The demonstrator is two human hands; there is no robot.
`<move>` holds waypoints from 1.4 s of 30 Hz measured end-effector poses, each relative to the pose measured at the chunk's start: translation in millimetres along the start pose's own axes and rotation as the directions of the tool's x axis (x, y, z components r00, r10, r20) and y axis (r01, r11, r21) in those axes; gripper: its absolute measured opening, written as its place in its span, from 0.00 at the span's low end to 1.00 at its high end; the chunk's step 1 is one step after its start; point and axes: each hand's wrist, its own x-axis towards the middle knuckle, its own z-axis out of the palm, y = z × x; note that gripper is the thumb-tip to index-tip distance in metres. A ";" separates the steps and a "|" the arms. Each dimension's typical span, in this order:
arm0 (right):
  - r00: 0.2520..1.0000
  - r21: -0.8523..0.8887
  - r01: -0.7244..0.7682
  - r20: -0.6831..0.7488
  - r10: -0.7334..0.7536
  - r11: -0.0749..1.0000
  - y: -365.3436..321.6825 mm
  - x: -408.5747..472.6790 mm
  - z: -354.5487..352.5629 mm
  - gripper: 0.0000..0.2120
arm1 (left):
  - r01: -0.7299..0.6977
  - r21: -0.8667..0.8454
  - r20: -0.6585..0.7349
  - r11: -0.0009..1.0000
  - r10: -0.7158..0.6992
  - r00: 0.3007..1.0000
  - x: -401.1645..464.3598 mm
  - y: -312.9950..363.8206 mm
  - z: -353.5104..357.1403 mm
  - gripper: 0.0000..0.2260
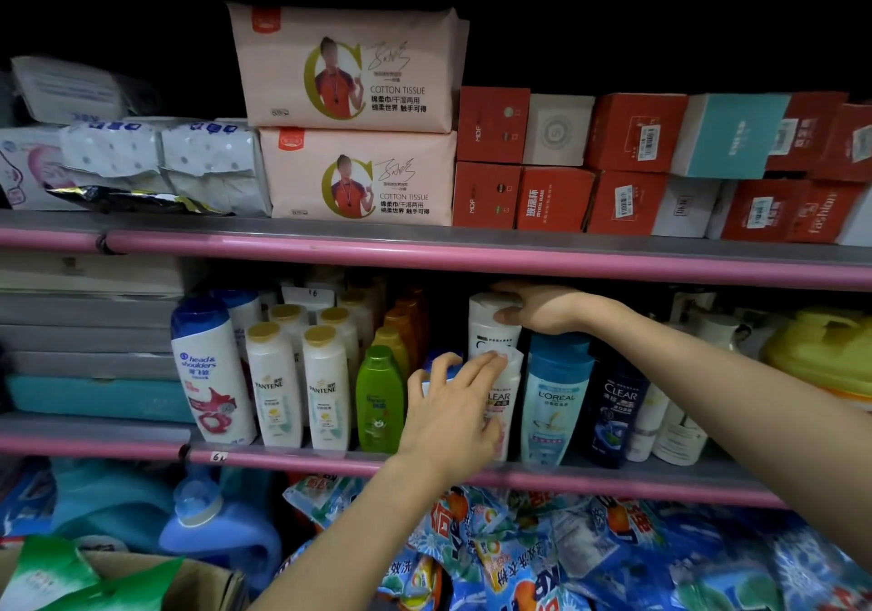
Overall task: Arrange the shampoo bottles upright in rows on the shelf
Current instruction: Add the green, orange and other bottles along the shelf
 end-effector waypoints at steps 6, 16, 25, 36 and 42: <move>0.999 -0.004 0.009 -0.037 -0.009 1.000 4.2 -8.0 -2.1 0.27 | 0.002 0.019 -0.028 1.000 -0.002 1.000 0.4 -1.9 3.5 0.28; 0.885 0.093 -0.086 -0.450 0.119 0.992 30.2 -67.7 11.0 0.13 | 0.001 -0.052 -0.114 0.999 -0.007 0.994 -3.2 4.3 -1.3 0.25; 0.872 0.405 -0.098 -0.406 0.274 0.909 65.2 -105.5 81.7 0.24 | 0.060 -0.066 -0.034 0.996 -0.062 0.997 27.6 43.2 -0.6 0.23; 0.896 0.663 0.053 -0.362 0.258 0.747 72.2 -94.4 98.3 0.16 | 0.041 0.015 -0.005 0.999 -0.041 0.999 39.6 53.2 0.0 0.22; 0.876 0.615 0.100 -0.427 0.223 0.782 71.5 -94.6 97.3 0.14 | 0.000 0.000 0.008 1.000 0.000 1.000 41.0 60.8 -2.1 0.21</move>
